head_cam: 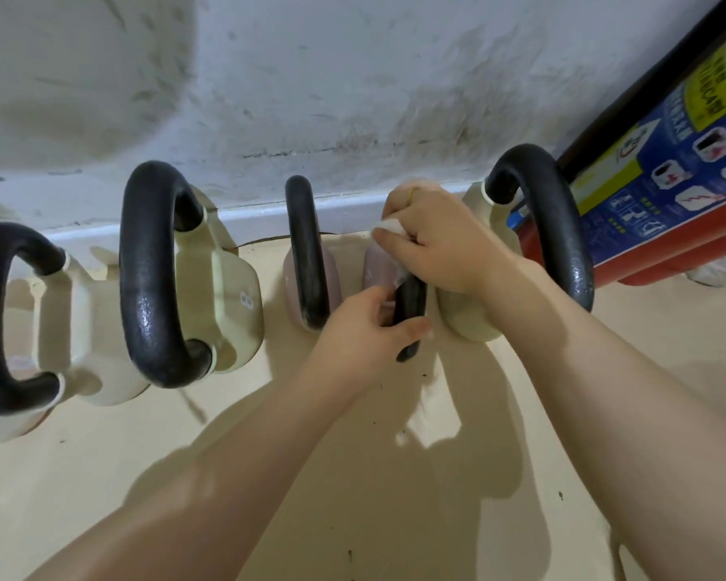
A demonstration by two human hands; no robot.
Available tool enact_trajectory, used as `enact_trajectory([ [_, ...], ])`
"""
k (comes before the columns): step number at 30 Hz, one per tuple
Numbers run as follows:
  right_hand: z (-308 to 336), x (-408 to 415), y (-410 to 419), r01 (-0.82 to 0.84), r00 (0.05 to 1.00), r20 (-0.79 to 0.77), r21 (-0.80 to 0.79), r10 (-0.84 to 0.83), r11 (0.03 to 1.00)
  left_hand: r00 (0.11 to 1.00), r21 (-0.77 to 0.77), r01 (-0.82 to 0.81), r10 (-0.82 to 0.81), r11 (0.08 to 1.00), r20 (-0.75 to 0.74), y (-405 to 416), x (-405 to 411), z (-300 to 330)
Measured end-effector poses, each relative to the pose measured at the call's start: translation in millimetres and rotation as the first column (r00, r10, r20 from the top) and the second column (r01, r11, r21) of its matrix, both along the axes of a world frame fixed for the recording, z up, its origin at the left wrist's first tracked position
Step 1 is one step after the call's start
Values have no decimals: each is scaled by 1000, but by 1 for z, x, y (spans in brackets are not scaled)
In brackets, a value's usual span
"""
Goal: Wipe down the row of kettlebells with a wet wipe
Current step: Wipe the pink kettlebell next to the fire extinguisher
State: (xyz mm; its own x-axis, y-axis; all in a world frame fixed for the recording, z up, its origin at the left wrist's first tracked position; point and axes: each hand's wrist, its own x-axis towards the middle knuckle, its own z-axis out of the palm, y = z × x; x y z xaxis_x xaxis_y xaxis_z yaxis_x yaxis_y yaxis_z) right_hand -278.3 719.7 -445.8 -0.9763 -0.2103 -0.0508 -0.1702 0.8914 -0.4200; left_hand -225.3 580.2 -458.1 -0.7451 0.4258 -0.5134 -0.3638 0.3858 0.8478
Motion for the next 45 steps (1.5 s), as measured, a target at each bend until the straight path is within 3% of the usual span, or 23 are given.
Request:
enact_trajectory([
  [2,-5,5,3,-16,994,-104,163,34,986,1000,-37,-6,5,999,-26,6,0,3],
  [6,-14,16,7,34,987,-158,100,-18,994,996,-47,-52,48,998,-69,19,-10,11],
  [9,-6,17,9,-47,996,-67,164,59,985,998,-72,-43,40,996,-37,25,-17,16],
  [10,-2,14,10,-45,999,-23,142,49,989,998,-69,-48,45,997,-37,26,-17,16],
  [12,6,8,11,88,993,81,-89,-81,992,994,-47,-108,106,993,-30,27,-19,12],
  [13,8,3,11,261,964,111,-255,-240,931,990,-46,-142,142,989,-18,27,-22,10],
  [15,7,-3,3,612,772,219,-512,-597,603,985,-74,-174,174,982,-8,28,-27,7],
  [17,7,-10,-9,796,546,471,-549,-693,254,984,-83,-176,175,981,-21,29,-30,7],
  [18,7,-13,-14,830,502,567,-528,-653,180,984,-81,-176,175,981,-22,30,-29,8],
  [19,7,-13,-17,843,501,609,-503,-615,190,983,-85,-183,183,979,-15,31,-29,8],
  [23,14,-18,-13,866,494,648,-309,-579,394,981,-91,-195,195,977,1,25,-34,8],
  [25,8,-7,2,828,561,459,-324,-689,458,988,-73,-155,156,985,2,22,-37,7],
  [28,3,4,10,822,472,121,-420,-873,386,989,-56,-145,144,988,-17,24,-35,5],
  [31,-3,-2,-10,854,496,221,-300,-840,425,981,-41,-196,196,980,-18,25,-34,5],
  [35,5,-16,-22,896,444,618,-324,-649,304,970,-71,-243,242,968,-13,27,-30,0],
  [39,14,-17,-26,850,518,677,-476,-522,227,969,-91,-237,242,967,43,23,-36,1],
  [41,5,4,-24,876,478,744,-445,-467,187,973,-71,-216,221,974,70,20,-40,-1],
  [43,2,20,-21,878,473,817,-468,-329,99,972,-53,-223,226,973,70,20,-39,-2],
  [45,2,12,-16,842,492,833,-529,-253,-105,966,-34,-247,249,969,78,26,-38,-3],
])
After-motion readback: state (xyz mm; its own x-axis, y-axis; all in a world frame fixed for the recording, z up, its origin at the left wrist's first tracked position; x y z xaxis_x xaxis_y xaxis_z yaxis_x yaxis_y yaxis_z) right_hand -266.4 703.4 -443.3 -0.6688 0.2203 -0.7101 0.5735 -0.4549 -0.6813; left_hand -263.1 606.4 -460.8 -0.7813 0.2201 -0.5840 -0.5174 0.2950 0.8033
